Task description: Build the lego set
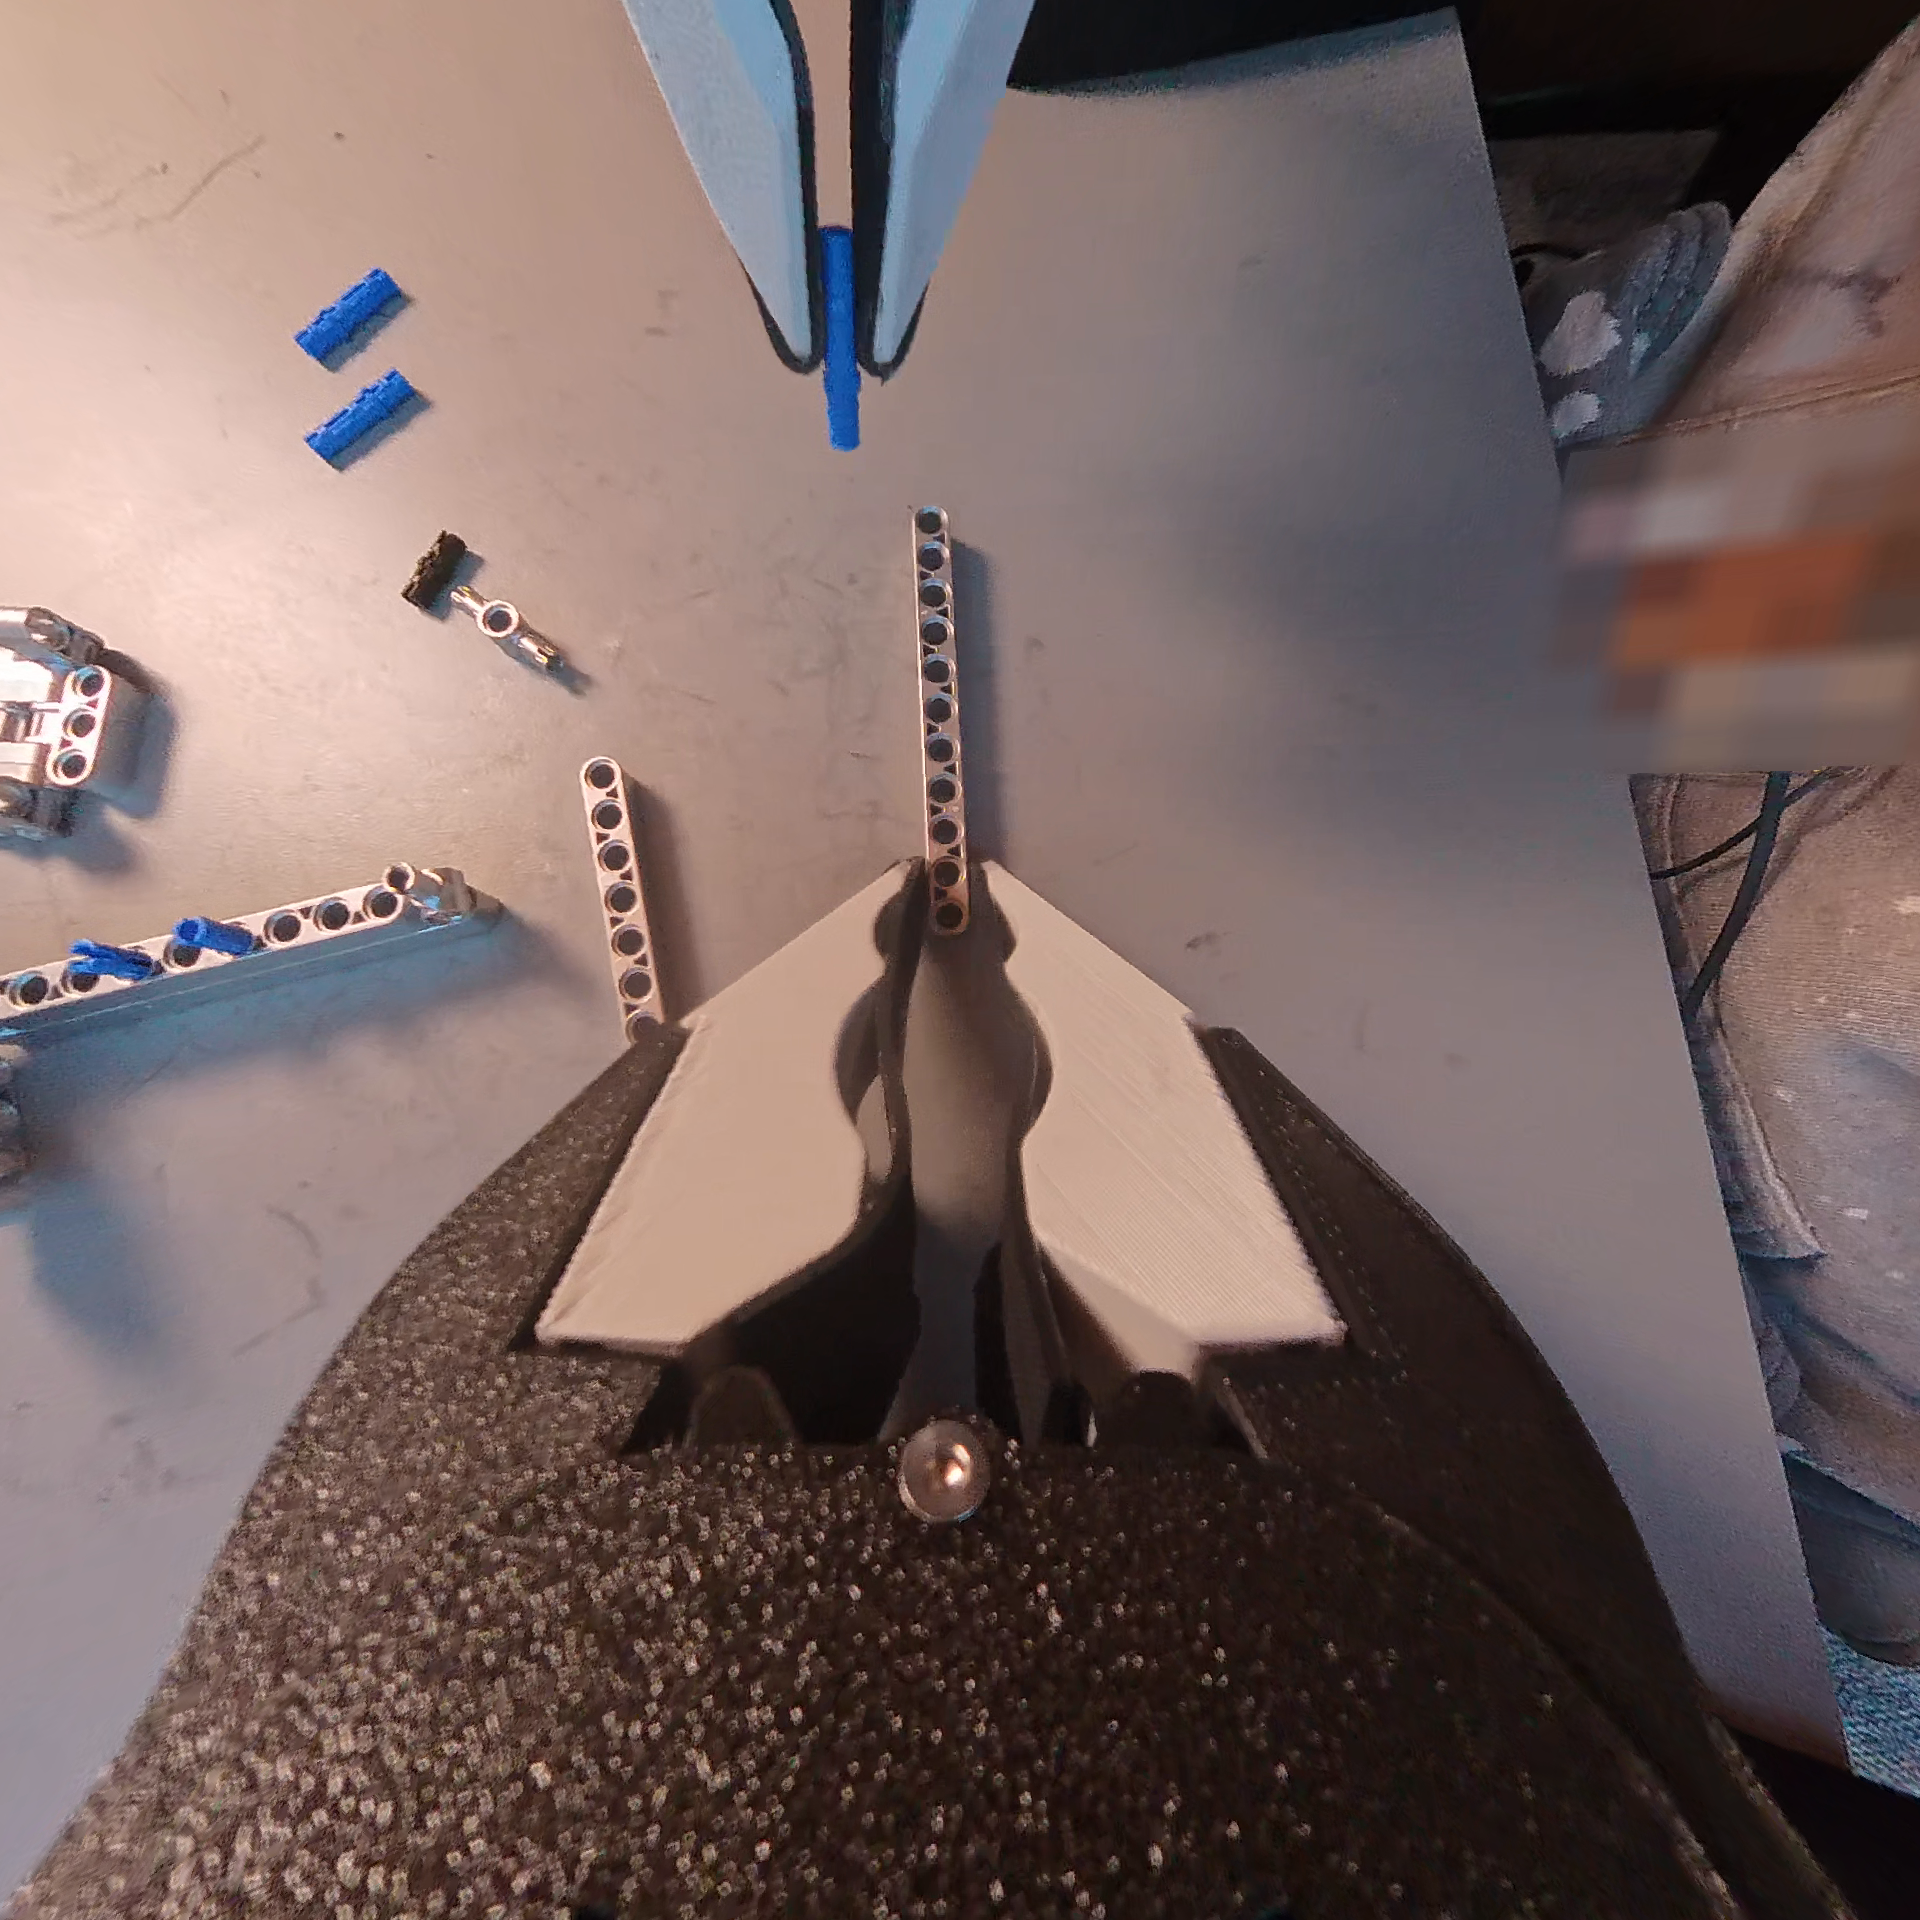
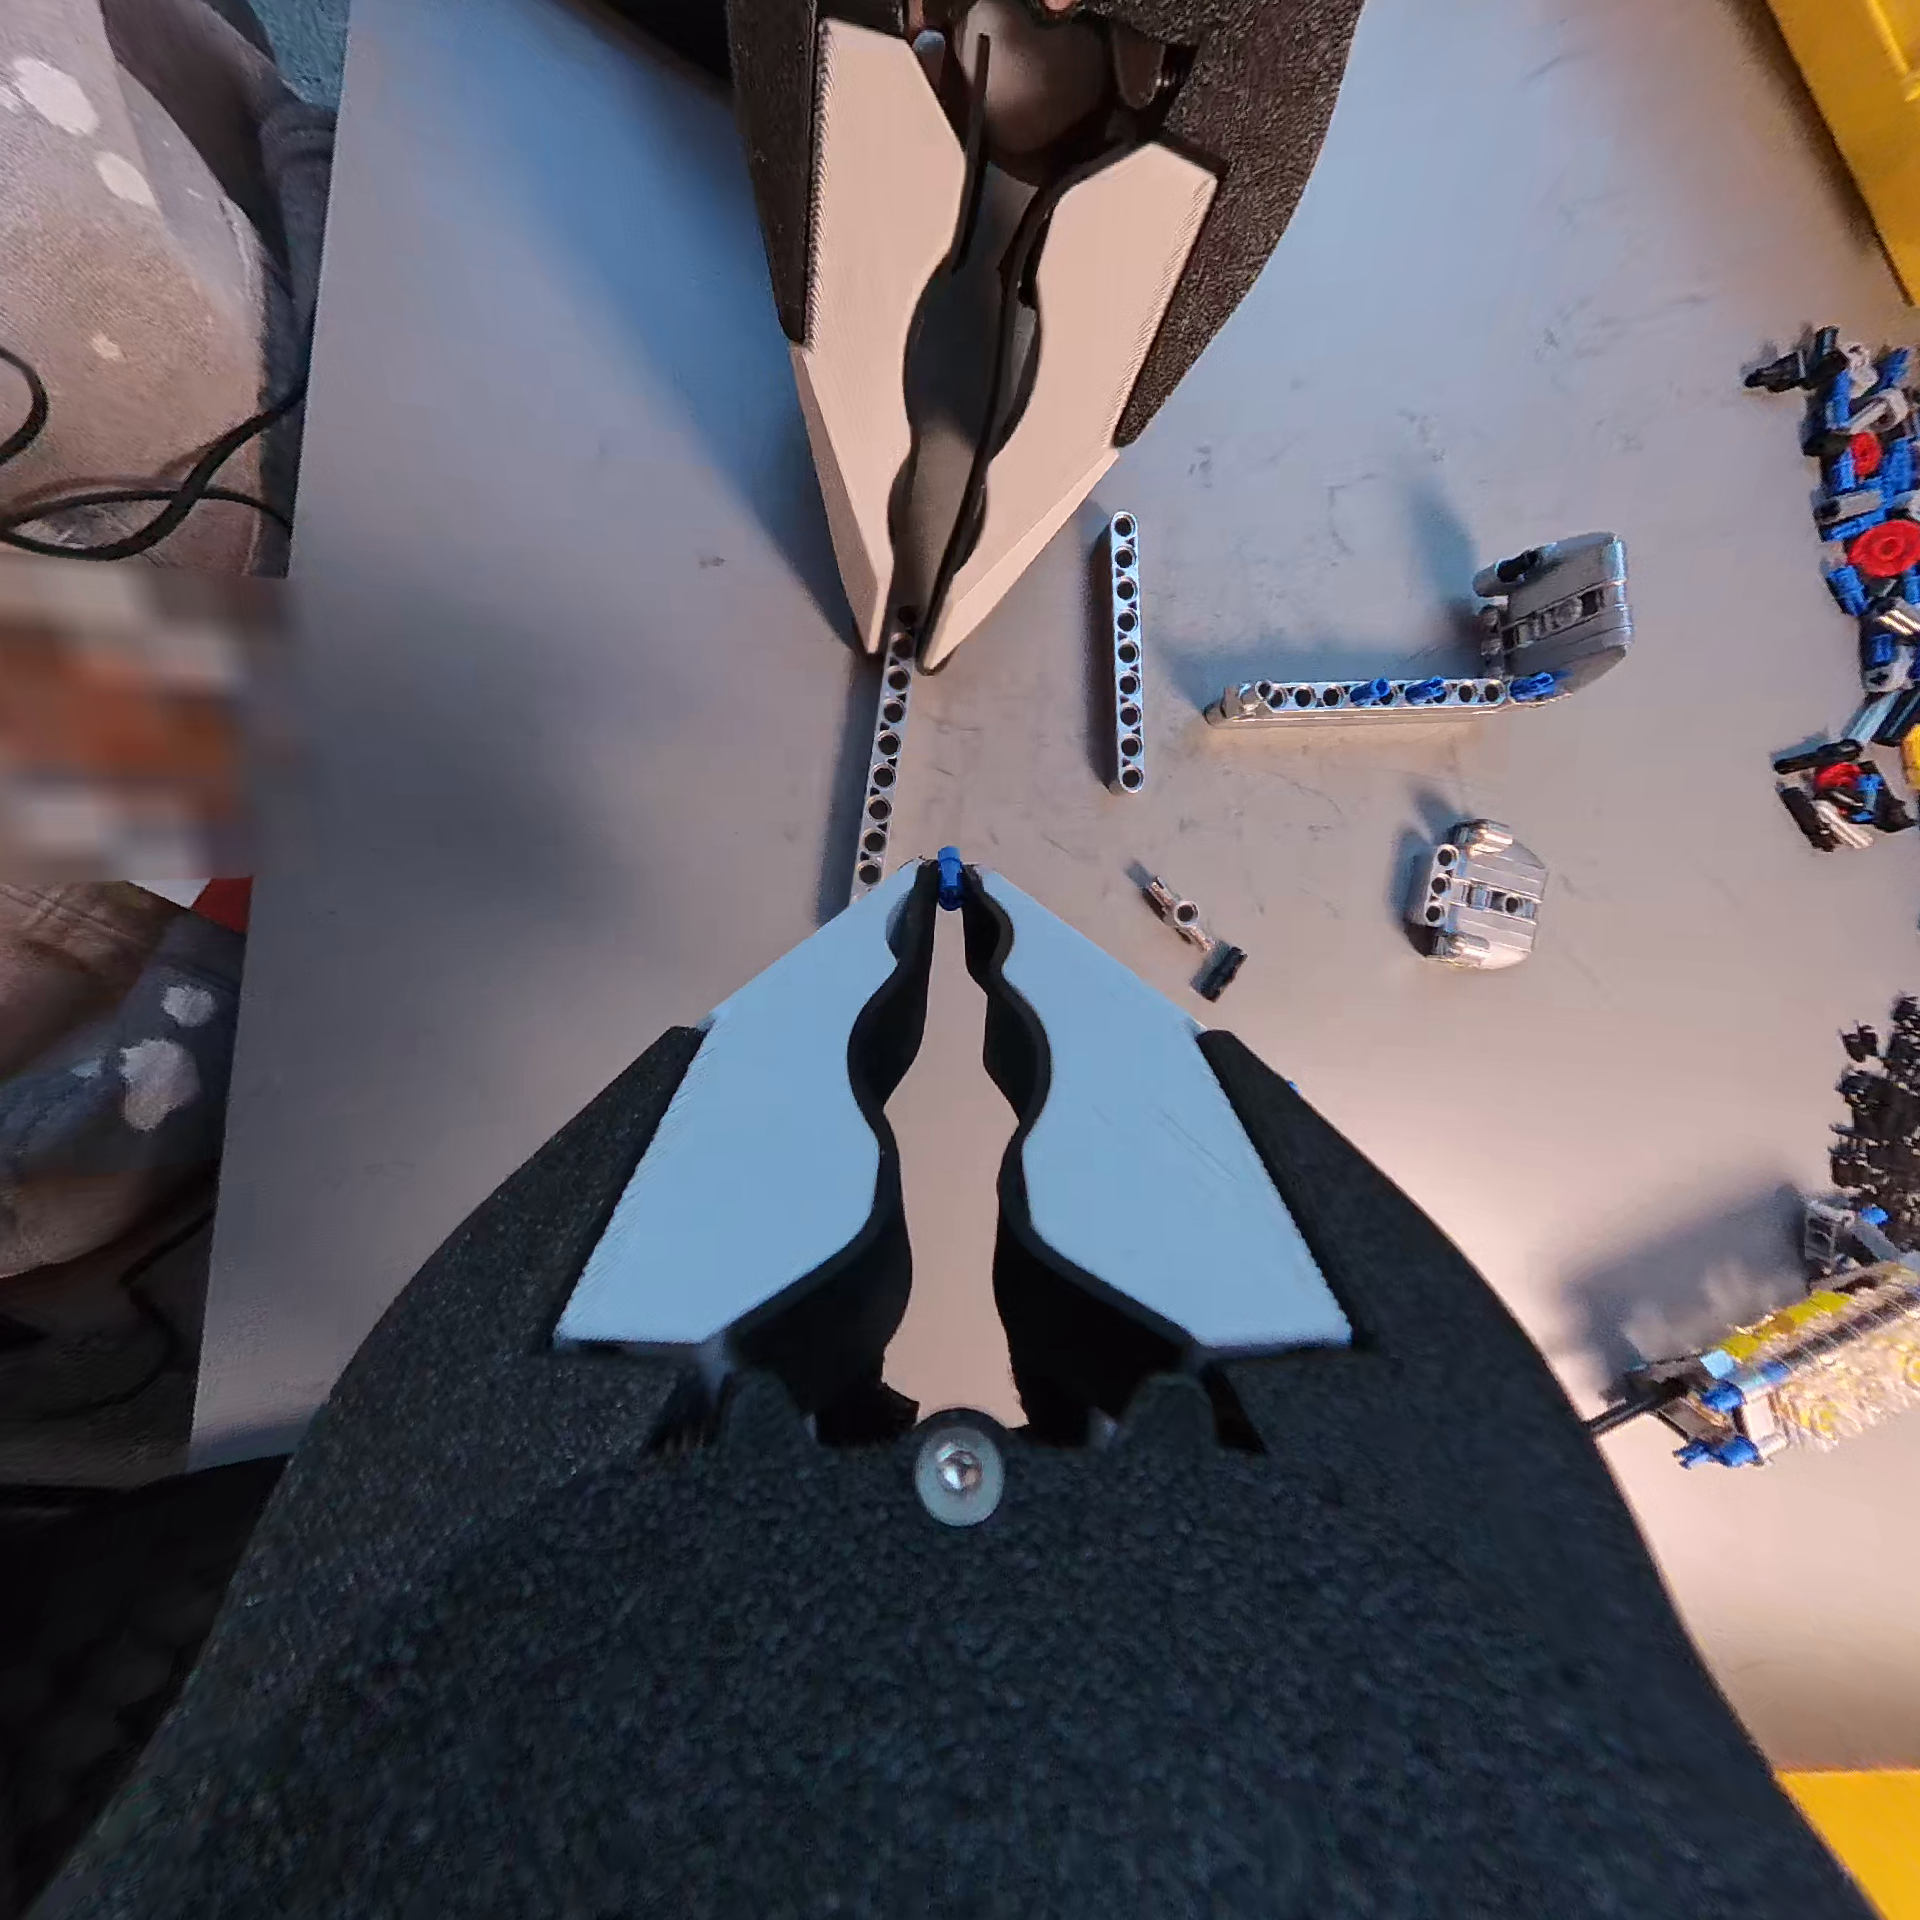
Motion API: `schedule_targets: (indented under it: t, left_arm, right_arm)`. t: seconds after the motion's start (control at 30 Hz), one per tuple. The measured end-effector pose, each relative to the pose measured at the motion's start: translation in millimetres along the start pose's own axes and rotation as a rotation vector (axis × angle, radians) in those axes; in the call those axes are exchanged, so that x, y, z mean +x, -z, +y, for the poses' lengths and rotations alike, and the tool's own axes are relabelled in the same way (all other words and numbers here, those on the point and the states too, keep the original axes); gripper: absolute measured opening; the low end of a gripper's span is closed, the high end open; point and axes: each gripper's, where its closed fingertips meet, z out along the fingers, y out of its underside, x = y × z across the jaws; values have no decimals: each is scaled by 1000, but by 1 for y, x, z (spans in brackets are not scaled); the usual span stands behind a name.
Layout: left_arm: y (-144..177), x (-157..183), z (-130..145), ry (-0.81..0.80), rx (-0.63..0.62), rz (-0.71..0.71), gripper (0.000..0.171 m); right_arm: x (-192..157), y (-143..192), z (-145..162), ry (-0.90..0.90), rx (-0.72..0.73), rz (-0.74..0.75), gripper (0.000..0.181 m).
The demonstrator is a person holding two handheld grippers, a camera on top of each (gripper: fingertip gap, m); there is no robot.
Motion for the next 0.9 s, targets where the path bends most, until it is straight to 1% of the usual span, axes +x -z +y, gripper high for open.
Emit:
schedule_targets:
  t: [0.2, 0.5, 0.77, 0.9]
  left_arm:
    - [-1, -1, -1, 25, -1, -1, 6]
    - [-1, 0, -1, 40, -4, 3, 6]
    - [-1, 0, -1, 52, -12, -1, 5]
    - [-1, 0, -1, 78, -15, 5, 5]
  right_arm:
    - [-13, -9, 9, 13, -86, -55, 2]
    - [-24, -21, 31, 58, -268, -135, 2]
    - [-25, -22, 34, 83, -329, -152, 2]
    - [-25, -23, 34, 81, -330, -142, 2]
